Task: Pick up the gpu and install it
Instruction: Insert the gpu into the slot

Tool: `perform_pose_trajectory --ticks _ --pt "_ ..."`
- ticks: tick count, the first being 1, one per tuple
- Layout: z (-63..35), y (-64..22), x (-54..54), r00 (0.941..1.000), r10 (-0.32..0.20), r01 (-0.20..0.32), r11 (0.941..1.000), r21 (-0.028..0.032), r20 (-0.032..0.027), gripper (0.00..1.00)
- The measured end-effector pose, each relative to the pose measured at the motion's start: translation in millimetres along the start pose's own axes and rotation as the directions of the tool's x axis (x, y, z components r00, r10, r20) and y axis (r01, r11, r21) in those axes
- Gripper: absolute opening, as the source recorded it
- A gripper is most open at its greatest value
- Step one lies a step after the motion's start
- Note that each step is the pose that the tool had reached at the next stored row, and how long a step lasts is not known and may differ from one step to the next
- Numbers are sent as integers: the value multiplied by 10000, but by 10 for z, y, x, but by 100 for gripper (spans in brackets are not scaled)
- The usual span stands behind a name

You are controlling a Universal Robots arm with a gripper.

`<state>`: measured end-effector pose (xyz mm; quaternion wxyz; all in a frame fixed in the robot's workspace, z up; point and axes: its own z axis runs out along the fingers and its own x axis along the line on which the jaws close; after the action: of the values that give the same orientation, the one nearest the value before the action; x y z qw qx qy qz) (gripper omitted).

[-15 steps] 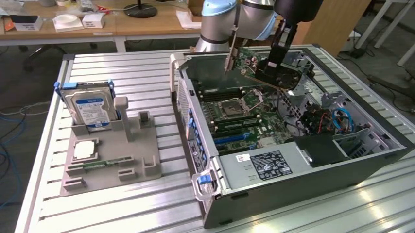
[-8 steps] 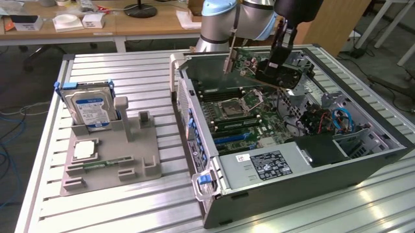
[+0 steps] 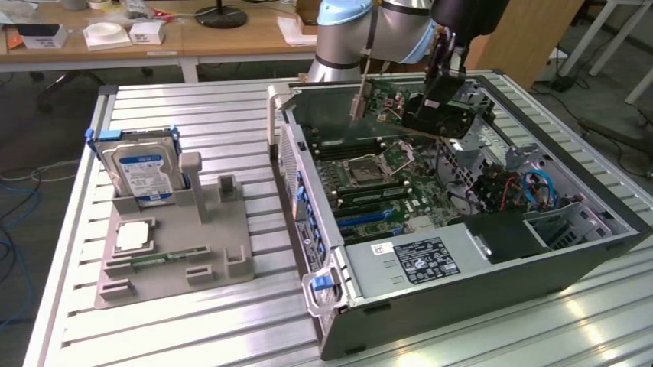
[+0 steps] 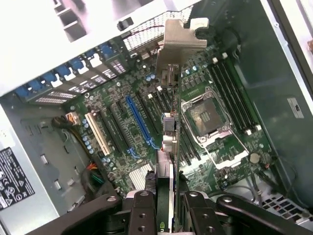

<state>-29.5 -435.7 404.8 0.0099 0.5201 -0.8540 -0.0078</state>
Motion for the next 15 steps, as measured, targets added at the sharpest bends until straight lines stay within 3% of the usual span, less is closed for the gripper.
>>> perform_pose_trajectory --ticks 8,15 --pt "3 1 6 9944 -1059 1059 9944 8 -26 27" --pt "8 1 7 9788 -2050 2050 9788 13 -50 27"
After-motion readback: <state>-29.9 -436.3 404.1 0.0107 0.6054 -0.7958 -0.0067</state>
